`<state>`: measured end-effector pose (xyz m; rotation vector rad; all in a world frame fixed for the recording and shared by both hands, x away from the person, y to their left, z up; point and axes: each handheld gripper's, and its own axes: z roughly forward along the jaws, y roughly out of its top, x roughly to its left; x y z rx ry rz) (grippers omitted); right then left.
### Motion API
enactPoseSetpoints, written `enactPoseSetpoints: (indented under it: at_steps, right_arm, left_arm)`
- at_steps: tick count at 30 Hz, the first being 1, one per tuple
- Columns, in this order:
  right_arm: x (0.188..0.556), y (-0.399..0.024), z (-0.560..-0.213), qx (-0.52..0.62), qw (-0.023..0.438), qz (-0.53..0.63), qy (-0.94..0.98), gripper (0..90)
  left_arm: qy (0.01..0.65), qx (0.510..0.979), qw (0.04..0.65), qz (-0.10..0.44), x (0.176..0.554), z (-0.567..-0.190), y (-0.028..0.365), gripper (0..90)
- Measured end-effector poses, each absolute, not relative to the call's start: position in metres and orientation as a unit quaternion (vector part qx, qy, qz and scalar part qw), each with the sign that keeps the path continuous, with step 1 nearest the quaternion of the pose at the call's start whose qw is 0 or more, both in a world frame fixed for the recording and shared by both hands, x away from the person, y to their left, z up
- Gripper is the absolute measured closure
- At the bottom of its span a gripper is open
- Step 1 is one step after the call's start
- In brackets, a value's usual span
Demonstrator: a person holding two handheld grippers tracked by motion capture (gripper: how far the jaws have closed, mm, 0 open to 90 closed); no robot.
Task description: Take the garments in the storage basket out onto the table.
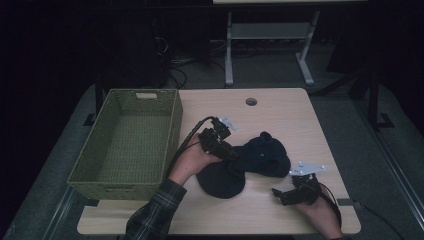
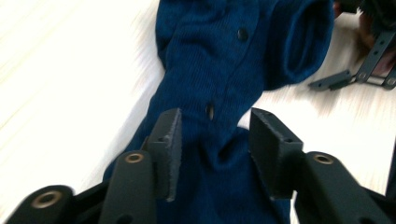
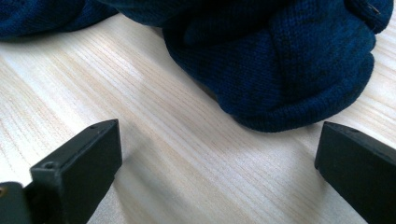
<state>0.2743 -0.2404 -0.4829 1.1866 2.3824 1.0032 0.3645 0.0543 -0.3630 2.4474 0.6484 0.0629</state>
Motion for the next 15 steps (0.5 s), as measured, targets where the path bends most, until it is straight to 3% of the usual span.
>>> enactPoseSetpoints:
  at_steps: [2, 8, 11, 15]
  right_arm:
    - [0.274, -0.240, -0.483, 0.412, 0.148, 0.349, 0.828, 0.4]
    - [0.274, -0.240, -0.483, 0.413, 0.148, 0.349, 0.828, 0.4]
    - [0.274, -0.240, -0.483, 0.413, 0.148, 0.349, 0.828, 0.4]
    - [0.274, -0.240, -0.483, 0.413, 0.148, 0.349, 0.828, 0.4]
  left_arm:
    - [0.248, 0.921, 0.299, 0.023, 0.359, -0.366, 0.059, 59.5]
    - [0.255, 0.919, 0.299, 0.015, 0.343, -0.376, 0.074, 82.5]
    - [0.258, 0.922, 0.288, 0.007, 0.333, -0.382, 0.079, 89.3]
    - [0.272, 0.921, 0.279, 0.007, 0.321, -0.392, 0.083, 89.9]
